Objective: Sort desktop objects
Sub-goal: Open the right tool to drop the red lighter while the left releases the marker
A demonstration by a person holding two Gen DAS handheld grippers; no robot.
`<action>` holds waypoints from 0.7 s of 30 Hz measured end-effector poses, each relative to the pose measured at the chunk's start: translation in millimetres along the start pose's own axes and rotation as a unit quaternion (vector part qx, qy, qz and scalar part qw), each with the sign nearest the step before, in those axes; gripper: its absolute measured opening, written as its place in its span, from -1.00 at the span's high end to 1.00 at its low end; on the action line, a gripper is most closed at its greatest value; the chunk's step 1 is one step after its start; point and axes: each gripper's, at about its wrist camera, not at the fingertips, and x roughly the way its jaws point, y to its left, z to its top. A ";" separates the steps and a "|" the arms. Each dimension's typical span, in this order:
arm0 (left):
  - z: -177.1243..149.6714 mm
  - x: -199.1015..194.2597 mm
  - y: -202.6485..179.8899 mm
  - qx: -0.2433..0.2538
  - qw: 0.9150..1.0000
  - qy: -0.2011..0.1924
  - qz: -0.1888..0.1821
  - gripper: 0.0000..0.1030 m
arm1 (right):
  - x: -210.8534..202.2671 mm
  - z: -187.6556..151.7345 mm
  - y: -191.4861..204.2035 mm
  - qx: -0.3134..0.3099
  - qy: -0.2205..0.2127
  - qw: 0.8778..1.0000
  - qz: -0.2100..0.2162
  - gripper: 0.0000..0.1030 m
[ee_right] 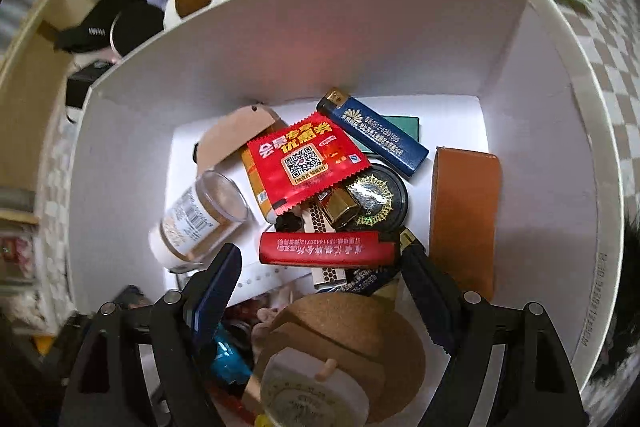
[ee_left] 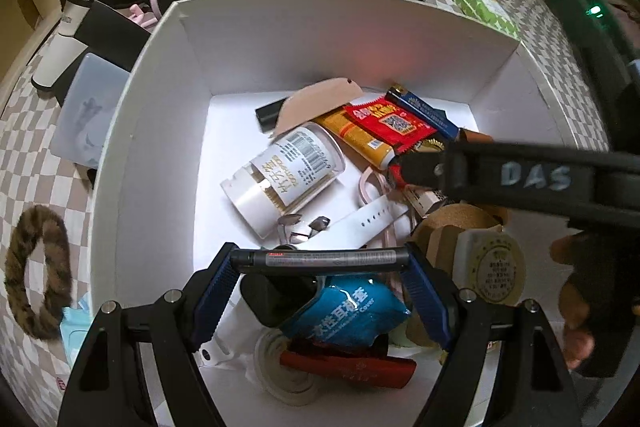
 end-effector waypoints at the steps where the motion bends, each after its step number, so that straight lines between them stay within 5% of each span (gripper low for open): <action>1: 0.2 1.9 -1.9 0.002 1.000 0.004 0.002 -0.57 | -1.4 -0.4 -2.6 0.004 0.000 1.000 0.004 -0.60; 21: 8.8 23.9 -8.8 0.007 0.999 0.034 0.022 -0.59 | -10.7 -3.2 -6.7 0.009 0.000 1.000 0.019 -0.61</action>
